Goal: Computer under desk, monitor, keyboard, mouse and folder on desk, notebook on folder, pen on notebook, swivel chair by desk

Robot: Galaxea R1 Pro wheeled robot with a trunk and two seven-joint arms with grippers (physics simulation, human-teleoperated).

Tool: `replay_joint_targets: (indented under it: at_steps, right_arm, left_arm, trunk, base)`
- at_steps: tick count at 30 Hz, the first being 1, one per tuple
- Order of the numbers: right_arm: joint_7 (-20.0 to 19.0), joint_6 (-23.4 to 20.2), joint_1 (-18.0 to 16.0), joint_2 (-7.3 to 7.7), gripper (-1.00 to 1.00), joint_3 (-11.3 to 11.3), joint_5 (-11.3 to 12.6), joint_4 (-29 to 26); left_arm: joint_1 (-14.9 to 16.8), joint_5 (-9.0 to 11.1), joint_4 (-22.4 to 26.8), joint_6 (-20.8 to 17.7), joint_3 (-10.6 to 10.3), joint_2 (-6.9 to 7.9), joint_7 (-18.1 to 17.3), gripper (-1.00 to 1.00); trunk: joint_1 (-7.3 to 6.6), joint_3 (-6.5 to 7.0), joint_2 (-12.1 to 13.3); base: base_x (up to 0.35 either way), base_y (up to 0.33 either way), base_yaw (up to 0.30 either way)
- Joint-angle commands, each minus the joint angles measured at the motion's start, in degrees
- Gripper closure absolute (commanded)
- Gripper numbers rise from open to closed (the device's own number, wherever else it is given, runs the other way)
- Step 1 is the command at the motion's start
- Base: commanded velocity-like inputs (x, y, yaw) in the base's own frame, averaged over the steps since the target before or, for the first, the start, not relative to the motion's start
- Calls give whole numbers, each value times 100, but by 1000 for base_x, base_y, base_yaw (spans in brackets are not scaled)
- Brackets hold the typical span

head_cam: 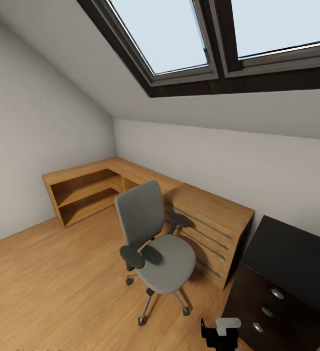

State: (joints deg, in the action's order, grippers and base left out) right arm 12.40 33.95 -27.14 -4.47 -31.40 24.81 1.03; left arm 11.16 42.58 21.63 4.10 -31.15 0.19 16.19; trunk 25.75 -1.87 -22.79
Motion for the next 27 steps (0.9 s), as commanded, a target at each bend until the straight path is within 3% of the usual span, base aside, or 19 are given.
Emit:
replay_joint_targets:
  at_steps: [1, 27]
  right_arm:
    - [26, 60, 18, -6, -100, -50, 24, 14]
    - [26, 161, 62, -2, -100, -51, 15, 20]
  left_arm:
    - [8, 57, -1, 30, -49, 3, 33, -100]
    - [7, 51, -1, 61, -49, 0, 33, -100]
  trunk:
    - [4, -6, -12]
    - [4, 193, -12]
  base:
    - [0, 0, 215]
    - [0, 0, 173]
